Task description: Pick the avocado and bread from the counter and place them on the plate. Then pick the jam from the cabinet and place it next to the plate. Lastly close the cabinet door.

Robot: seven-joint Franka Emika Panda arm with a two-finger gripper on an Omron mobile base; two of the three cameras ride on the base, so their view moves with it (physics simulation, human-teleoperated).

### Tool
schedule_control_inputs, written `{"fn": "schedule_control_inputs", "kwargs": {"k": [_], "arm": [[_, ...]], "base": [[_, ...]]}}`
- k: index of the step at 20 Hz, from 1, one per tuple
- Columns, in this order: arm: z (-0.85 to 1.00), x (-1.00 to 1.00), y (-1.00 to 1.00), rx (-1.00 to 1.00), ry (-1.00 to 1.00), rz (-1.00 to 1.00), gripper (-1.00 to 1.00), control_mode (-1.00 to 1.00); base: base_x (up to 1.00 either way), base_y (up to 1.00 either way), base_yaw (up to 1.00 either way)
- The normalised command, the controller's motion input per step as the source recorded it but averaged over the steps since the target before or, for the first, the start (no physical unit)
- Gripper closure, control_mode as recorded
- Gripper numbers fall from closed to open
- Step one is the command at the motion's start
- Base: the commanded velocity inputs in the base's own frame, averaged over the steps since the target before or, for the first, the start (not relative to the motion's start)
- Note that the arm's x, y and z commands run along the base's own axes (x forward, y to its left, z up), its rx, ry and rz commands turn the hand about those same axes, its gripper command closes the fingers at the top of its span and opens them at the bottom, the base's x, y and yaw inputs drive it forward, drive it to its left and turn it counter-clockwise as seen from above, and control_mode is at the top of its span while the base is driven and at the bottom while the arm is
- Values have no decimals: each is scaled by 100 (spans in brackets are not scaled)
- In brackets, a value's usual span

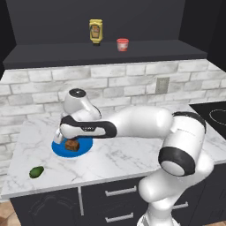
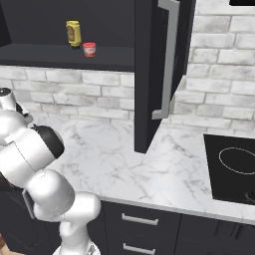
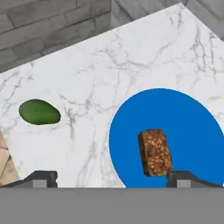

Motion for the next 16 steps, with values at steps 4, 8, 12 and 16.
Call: {"fn": "schedule_control_inputs", "kwargs": {"k": [4,8,12,16], "arm": [[38,-57,-5,19,1,-21,-100,-100],[27,-50,-2,16,5,-30,-100,-100],[21,-40,0,13,7,-32,-100,-100],[25,-29,0,12,22,-27,-100,-100]], "base": [[0,0,0],[0,0,0],[0,0,0],[0,0,0]]}}
